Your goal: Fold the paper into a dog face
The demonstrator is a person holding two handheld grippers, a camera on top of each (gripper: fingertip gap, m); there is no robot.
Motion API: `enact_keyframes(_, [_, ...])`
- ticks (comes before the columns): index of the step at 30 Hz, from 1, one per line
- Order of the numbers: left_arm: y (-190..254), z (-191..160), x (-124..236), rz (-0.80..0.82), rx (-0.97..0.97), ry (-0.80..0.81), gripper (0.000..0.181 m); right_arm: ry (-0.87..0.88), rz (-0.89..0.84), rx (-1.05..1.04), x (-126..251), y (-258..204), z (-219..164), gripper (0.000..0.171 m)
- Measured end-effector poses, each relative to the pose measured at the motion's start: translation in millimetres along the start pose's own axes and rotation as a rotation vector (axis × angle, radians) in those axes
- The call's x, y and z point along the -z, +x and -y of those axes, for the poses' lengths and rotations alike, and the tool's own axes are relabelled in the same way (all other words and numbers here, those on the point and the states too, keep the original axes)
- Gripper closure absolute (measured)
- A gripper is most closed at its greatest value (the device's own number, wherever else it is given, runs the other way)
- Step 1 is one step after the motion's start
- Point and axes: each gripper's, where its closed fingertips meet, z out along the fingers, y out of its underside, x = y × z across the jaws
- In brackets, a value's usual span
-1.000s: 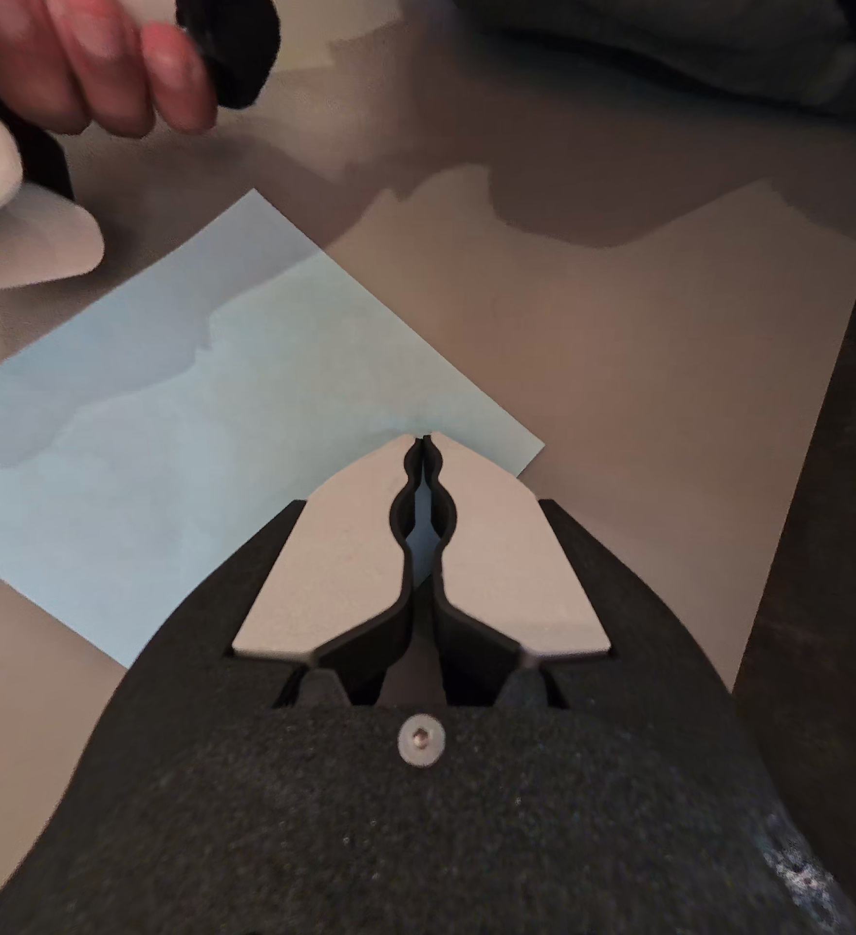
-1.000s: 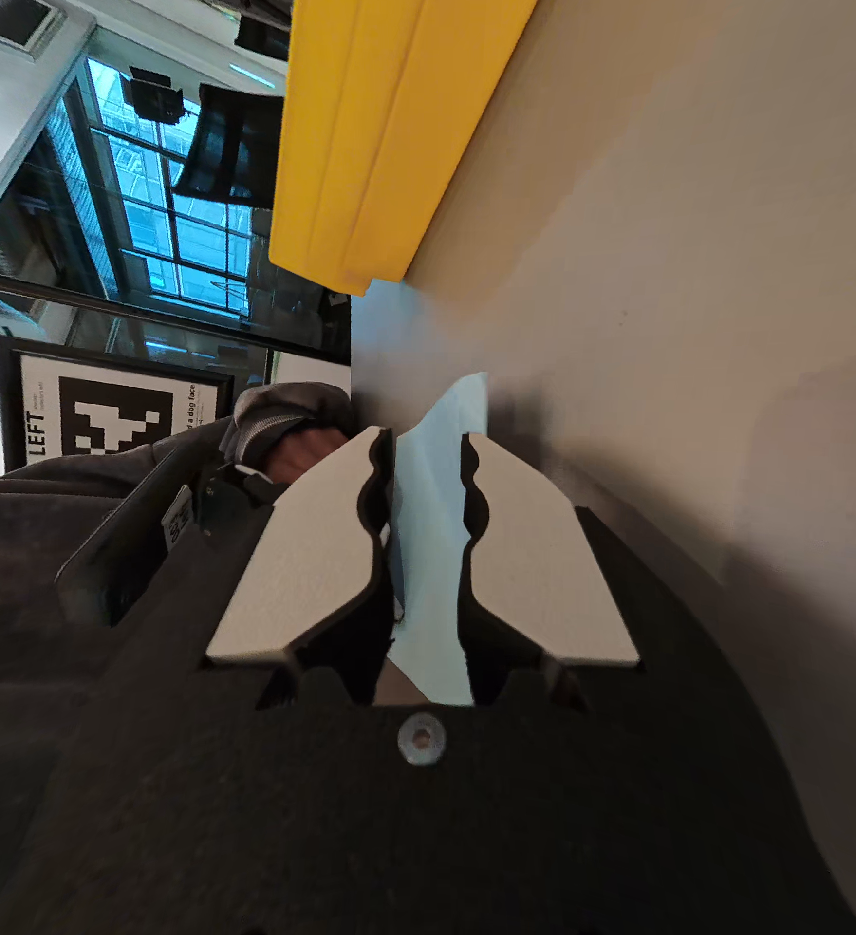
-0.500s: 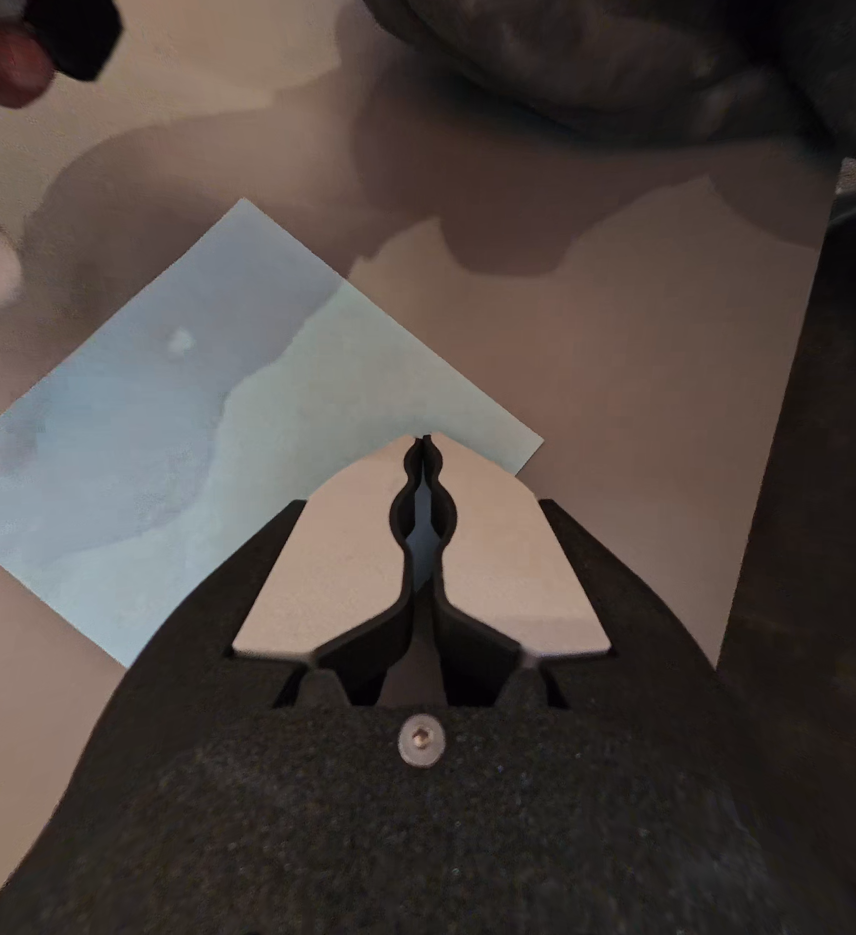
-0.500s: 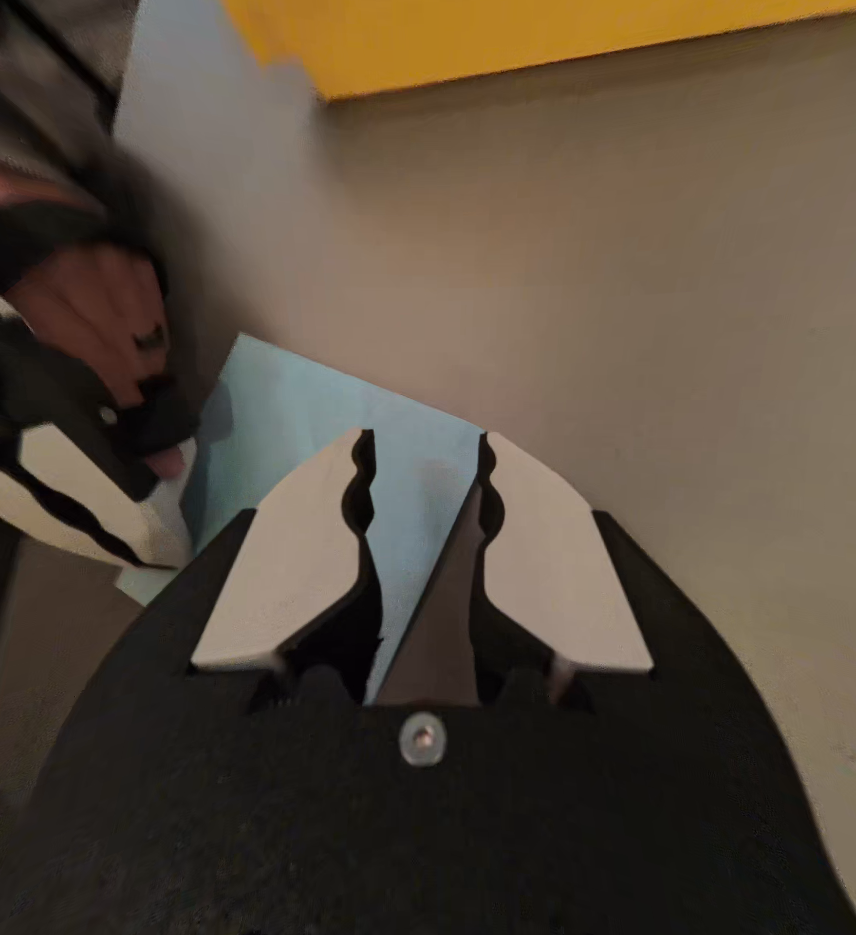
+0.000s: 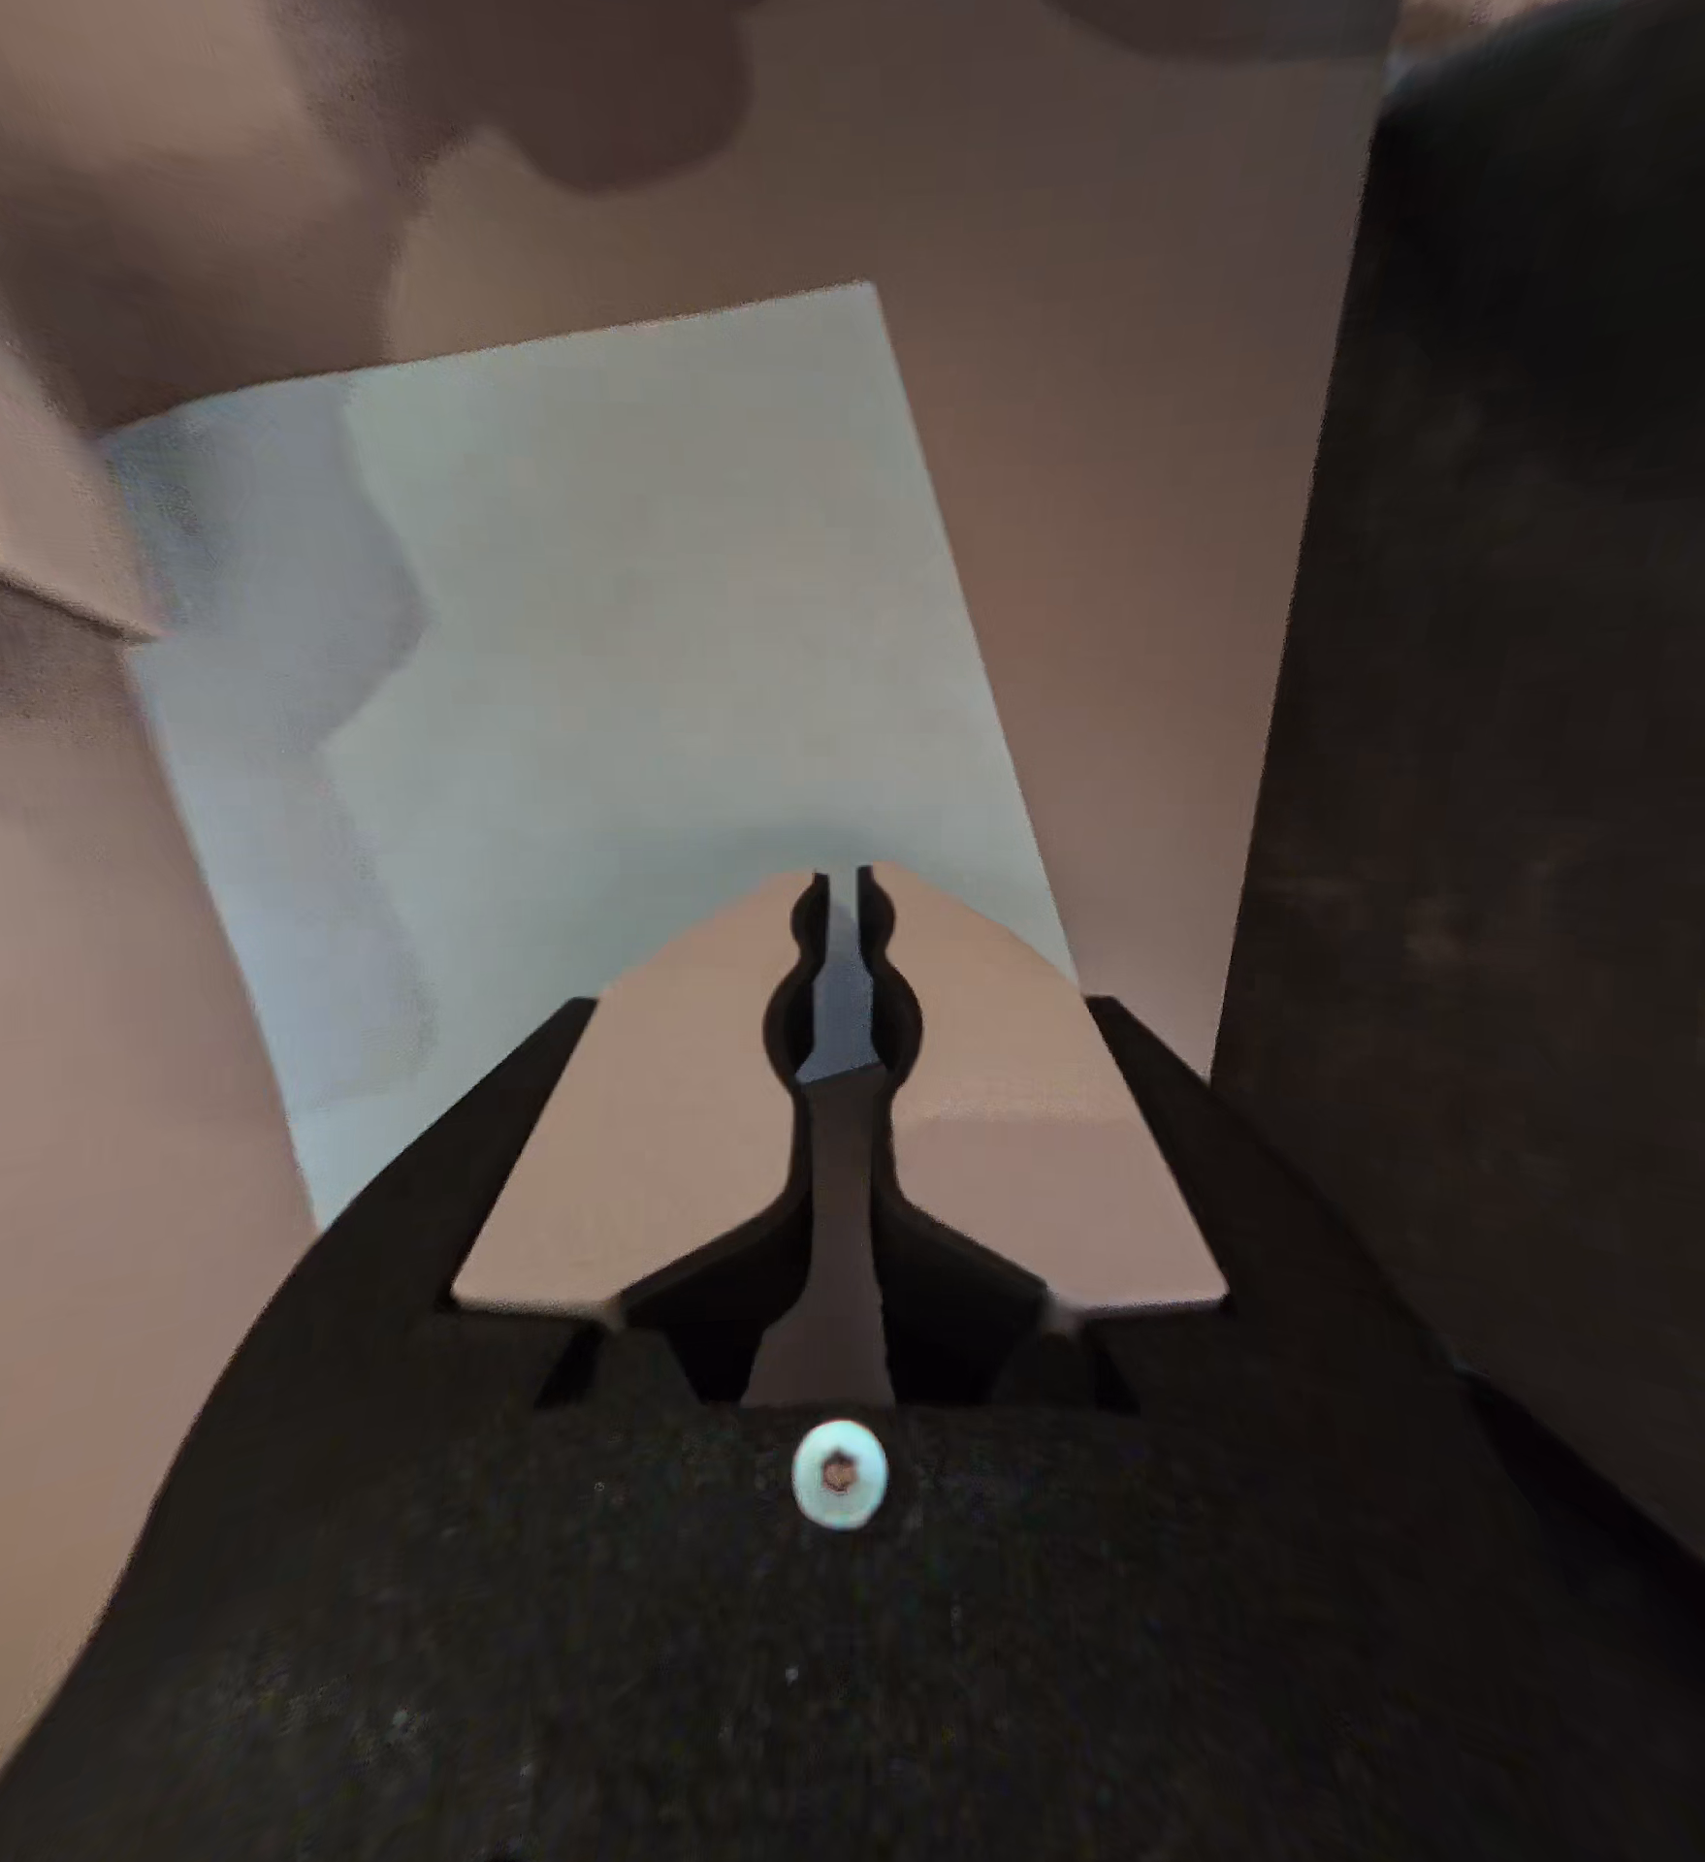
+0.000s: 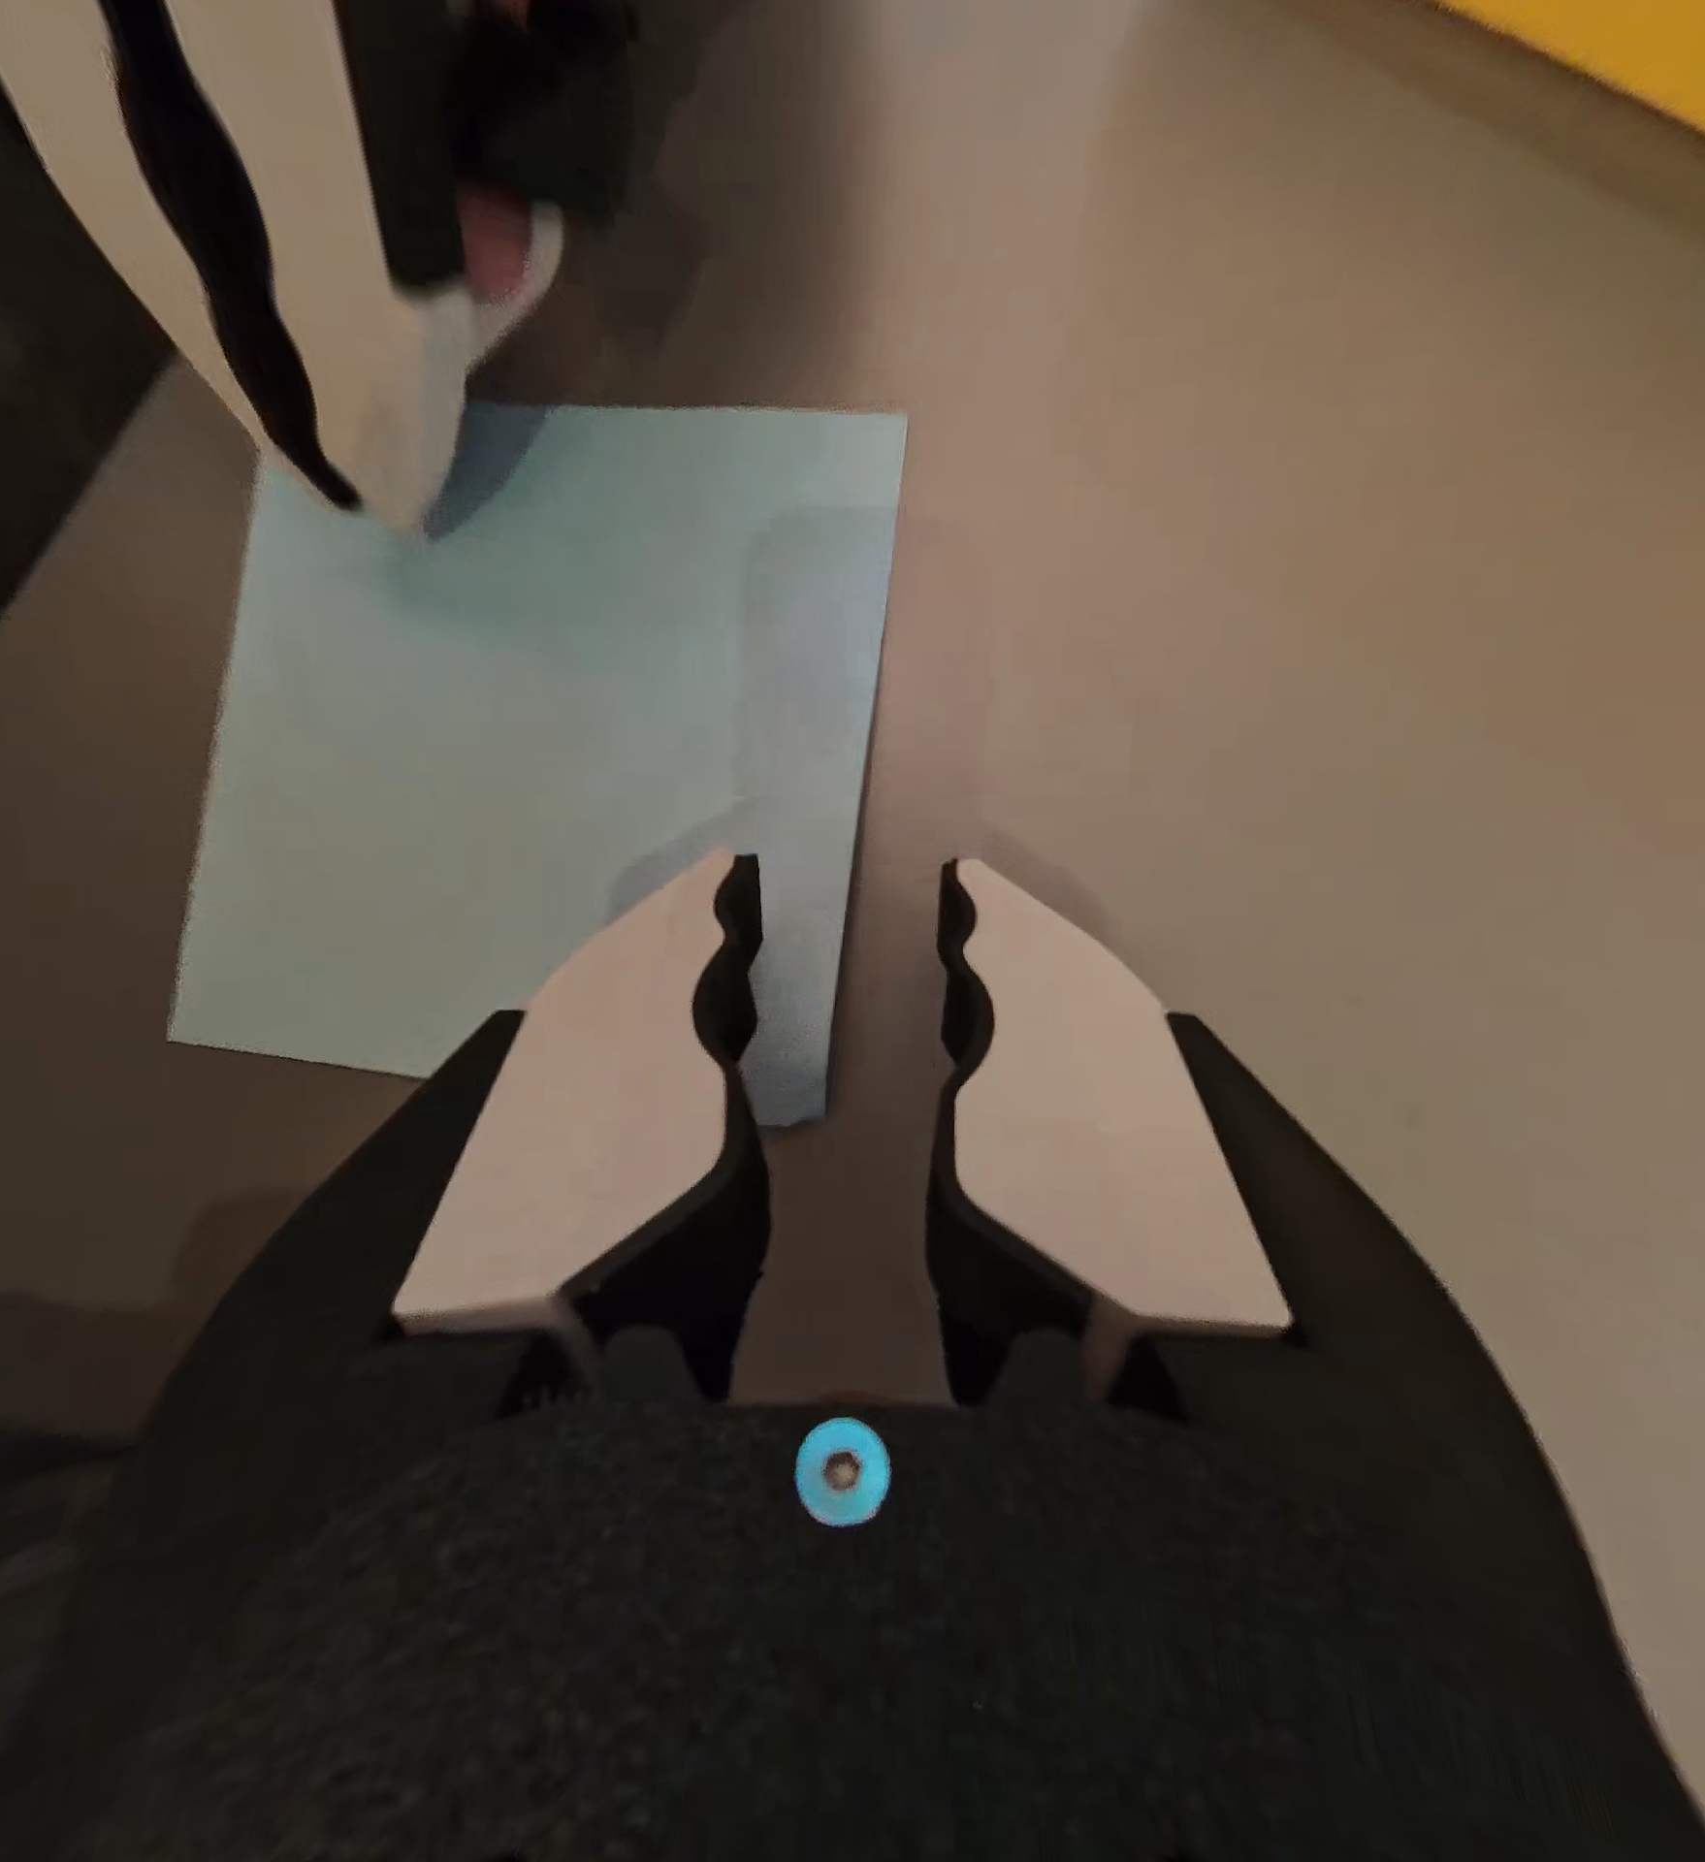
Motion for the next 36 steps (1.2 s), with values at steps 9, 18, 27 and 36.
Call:
enact_keyframes(9, [-38,-4,10,0.2,0.162,0.089,0.144,-0.063,-0.032,-0.088,14,-10,-40,0.145])
enact_keyframes(18, [-40,-10,-3,0.189,0.191,0.055,0.141,-0.053,0.081,-0.097,9,-15,-42,0.171])
enact_keyframes(27, [-71,15,-18,0.29,0.219,0.059,0.149,-0.251,-0.19,-0.008,43,17,-55,0.171])
enact_keyframes(36, [-108,53,-42,0.38,0.319,0.088,0.147,-0.149,-0.248,-0.167,63,-14,-34,0.171])
